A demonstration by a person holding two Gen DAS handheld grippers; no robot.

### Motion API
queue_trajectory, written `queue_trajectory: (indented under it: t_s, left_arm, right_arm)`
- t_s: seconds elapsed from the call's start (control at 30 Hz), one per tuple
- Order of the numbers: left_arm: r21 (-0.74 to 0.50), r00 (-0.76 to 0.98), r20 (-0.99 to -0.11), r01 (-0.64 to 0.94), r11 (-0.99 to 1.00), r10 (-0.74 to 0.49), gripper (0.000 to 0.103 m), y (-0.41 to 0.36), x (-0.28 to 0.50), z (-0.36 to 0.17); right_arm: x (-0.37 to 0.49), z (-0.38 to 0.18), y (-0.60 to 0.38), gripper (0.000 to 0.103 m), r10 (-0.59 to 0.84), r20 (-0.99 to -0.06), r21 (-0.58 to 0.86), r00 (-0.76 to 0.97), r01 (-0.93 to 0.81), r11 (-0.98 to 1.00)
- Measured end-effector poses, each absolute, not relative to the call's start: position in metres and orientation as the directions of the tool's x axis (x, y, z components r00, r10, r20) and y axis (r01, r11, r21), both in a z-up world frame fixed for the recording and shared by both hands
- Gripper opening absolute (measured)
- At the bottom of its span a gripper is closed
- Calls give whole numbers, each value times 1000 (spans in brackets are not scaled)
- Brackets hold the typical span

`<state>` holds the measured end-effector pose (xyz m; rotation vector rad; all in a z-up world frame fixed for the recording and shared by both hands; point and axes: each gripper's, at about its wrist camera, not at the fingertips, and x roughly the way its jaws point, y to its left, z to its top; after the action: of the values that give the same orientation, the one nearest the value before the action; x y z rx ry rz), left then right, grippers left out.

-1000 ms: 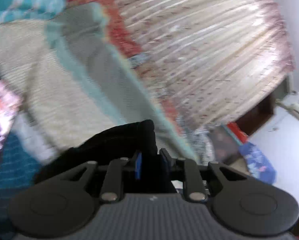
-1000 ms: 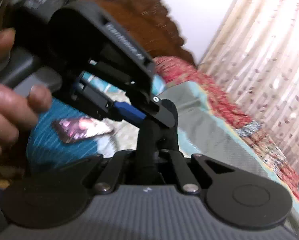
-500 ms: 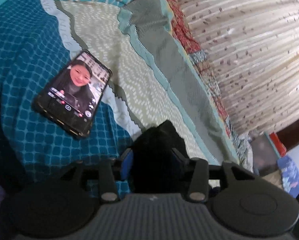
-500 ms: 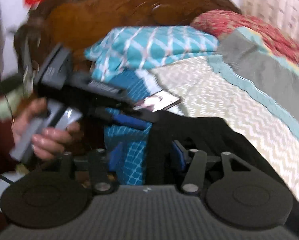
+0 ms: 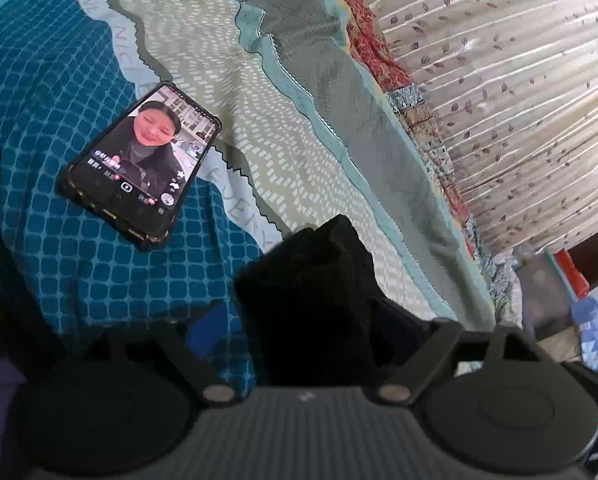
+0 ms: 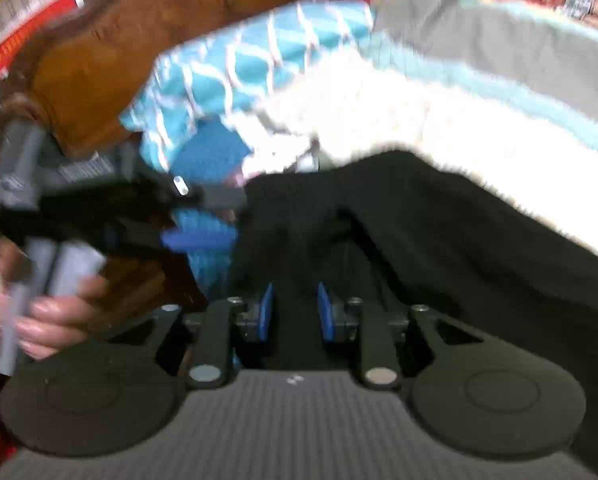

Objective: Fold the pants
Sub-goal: 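Grasp the pants edge with the left gripper while the right gripper grasps nearby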

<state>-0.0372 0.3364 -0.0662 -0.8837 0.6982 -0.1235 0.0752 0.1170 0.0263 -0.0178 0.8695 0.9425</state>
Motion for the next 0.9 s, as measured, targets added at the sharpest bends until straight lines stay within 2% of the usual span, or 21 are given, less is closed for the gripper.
queue_trajectory:
  t_s: [0.13, 0.27, 0.37, 0.47, 0.53, 0.57, 0.6, 0.63, 0.7, 0.73, 0.9]
  left_arm:
    - [-760, 773, -495, -163, 629, -397, 87, 333, -36, -65]
    - [-744, 742, -527, -168, 647, -414, 88, 325, -28, -74]
    - [-731, 724, -548, -173, 660, -418, 91, 319, -20, -86]
    - [-736, 734, -529, -146, 662, -426, 98, 316, -11, -92]
    - [-727, 743, -525, -136, 673, -416, 98, 313, -4, -93]
    - [-719, 746, -527, -134, 682, -408, 95, 310, -1, -92]
    - [-703, 749, -532, -131, 699, -394, 87, 307, 1, -90]
    - [-673, 747, -554, -144, 725, -367, 68, 305, 2, -88]
    - [-664, 757, -549, -138, 734, -354, 49, 306, 1, -85]
    - [-681, 764, -534, -133, 720, -363, 37, 309, -2, -84]
    - [-663, 793, -524, -150, 734, -312, 25, 316, -22, -71]
  right_arm:
    - [77, 40, 98, 28, 720, -610, 367, 330, -688, 626]
    - [86, 44, 88, 28, 716, -591, 365, 371, -669, 648]
    - [98, 33, 95, 28, 706, -615, 382, 352, -650, 657]
    - [110, 14, 102, 29, 680, -656, 408, 328, -605, 684]
    - [123, -7, 108, 28, 652, -700, 434, 291, -551, 713]
    - [129, -19, 111, 28, 630, -730, 437, 264, -529, 728]
    - [133, -28, 112, 27, 621, -743, 447, 250, -505, 738]
    - [135, -32, 110, 27, 628, -737, 469, 249, -480, 741]
    - [137, -31, 108, 27, 633, -735, 488, 242, -460, 742]
    - [136, -28, 108, 27, 633, -735, 481, 244, -472, 739]
    - [116, -3, 96, 31, 694, -673, 497, 257, -537, 681]
